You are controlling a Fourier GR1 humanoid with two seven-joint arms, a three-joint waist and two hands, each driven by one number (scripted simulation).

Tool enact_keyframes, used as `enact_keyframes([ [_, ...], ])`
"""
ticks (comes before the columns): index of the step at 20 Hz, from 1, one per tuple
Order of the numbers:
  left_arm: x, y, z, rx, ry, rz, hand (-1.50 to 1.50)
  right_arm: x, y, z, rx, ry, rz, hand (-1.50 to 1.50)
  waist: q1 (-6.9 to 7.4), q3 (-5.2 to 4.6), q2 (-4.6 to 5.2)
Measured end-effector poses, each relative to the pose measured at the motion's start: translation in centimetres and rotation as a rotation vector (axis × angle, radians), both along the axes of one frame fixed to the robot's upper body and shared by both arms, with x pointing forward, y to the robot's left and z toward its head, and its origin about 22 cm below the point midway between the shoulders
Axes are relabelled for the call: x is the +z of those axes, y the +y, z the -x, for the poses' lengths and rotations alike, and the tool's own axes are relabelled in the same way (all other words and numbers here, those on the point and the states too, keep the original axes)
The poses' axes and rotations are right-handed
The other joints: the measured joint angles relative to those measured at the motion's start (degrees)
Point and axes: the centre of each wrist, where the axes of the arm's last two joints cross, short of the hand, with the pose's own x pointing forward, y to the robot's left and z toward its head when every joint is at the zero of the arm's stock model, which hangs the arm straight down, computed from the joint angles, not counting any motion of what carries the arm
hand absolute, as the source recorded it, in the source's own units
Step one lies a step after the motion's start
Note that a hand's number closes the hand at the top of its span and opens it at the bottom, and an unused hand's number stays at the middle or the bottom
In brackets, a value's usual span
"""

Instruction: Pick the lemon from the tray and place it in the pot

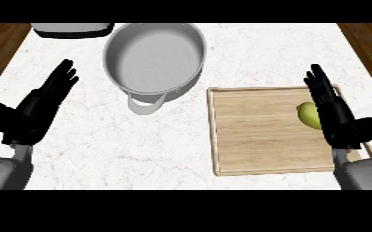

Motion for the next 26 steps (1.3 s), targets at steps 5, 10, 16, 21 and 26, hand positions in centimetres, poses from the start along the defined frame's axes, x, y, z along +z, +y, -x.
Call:
enact_keyframes([
  [5, -0.7, 1.2, 0.7, 0.112, 0.009, -0.085, 0.00, -0.7, -6.6, 1.2, 0.009, 0.040, -0.133, 1.50, 1.07, 0.43, 1.09],
  [10, -2.4, 2.9, 2.3, 0.223, 0.070, -0.155, 0.00, -0.6, -13.0, 3.3, -0.157, -0.122, 0.063, -1.50, 1.01, 0.63, 1.43],
  [16, -3.3, 2.6, 3.1, 0.265, 0.091, -0.180, 0.00, -4.7, -17.5, 7.8, -0.180, -0.340, 0.071, -1.50, 1.45, 0.66, 1.55],
  [21, -3.9, 2.1, 3.2, 0.268, 0.101, -0.189, 0.00, -3.7, -21.1, 8.4, -0.107, -0.298, 0.143, -1.50, 1.76, 0.50, 1.52],
  [26, -4.5, 1.5, 3.8, 0.268, 0.100, -0.198, 0.00, 0.5, -22.8, 6.1, 0.002, -0.221, 0.249, -1.50, 2.01, 0.38, 1.45],
])
